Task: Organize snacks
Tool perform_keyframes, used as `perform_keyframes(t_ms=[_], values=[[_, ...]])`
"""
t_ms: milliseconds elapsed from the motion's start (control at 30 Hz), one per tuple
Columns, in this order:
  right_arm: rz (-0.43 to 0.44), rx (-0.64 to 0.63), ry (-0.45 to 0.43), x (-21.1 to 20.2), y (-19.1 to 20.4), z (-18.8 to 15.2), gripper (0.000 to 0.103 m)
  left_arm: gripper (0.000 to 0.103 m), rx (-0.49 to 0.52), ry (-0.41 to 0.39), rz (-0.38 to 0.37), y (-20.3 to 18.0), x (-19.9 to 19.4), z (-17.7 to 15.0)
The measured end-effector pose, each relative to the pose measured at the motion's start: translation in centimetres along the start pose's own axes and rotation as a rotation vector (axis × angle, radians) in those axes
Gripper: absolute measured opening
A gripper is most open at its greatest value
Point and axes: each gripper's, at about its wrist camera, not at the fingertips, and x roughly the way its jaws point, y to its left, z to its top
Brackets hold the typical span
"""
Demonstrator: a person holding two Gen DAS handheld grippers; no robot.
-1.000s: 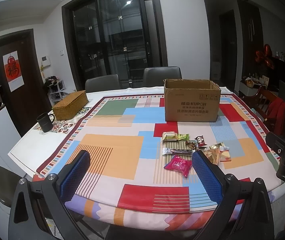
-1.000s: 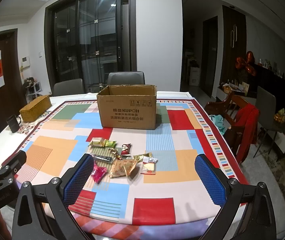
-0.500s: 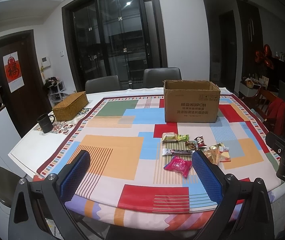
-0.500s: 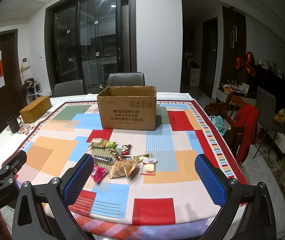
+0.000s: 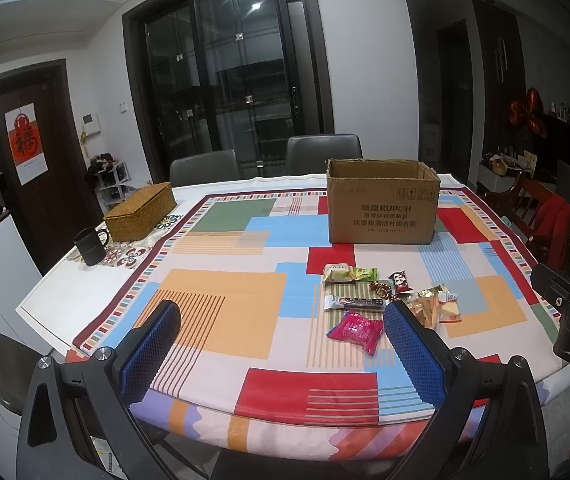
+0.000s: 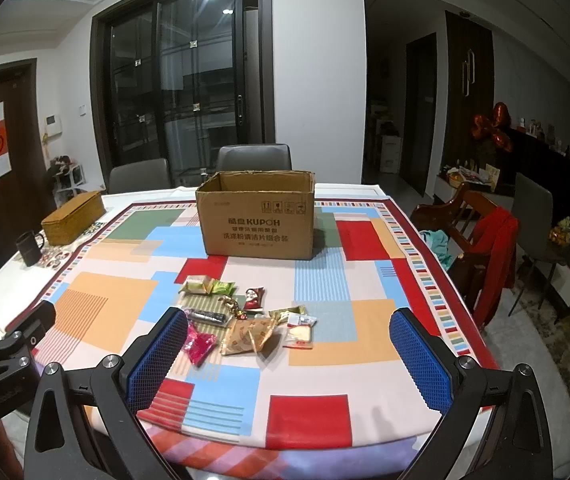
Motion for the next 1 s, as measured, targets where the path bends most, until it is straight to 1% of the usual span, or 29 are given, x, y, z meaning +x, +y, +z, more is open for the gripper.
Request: perform_keyframes(t_ms=[500, 667, 867, 1000], values=[[0.001, 0.001, -0.001, 0.0, -0.1, -0.1, 0.103, 0.103, 0.005, 0.0, -0.003, -0.1, -0.3, 0.3], [-0.001, 0.005, 0.011, 0.0, -0.1, 0.2, 0.103, 0.103, 0.013, 0.008, -0.007, -0.3, 0.0, 0.3], [0.0, 0.004, 0.016, 0.7, -0.2, -0.3, 0.102, 0.103, 0.019, 0.015, -0.019, -0.4, 0.5, 0.0], [-0.001, 0.007, 0.035, 2.0, -0.3, -0.8, 0.102, 0.103, 0.027, 0.023, -0.029, -0.6, 1.2, -0.1]])
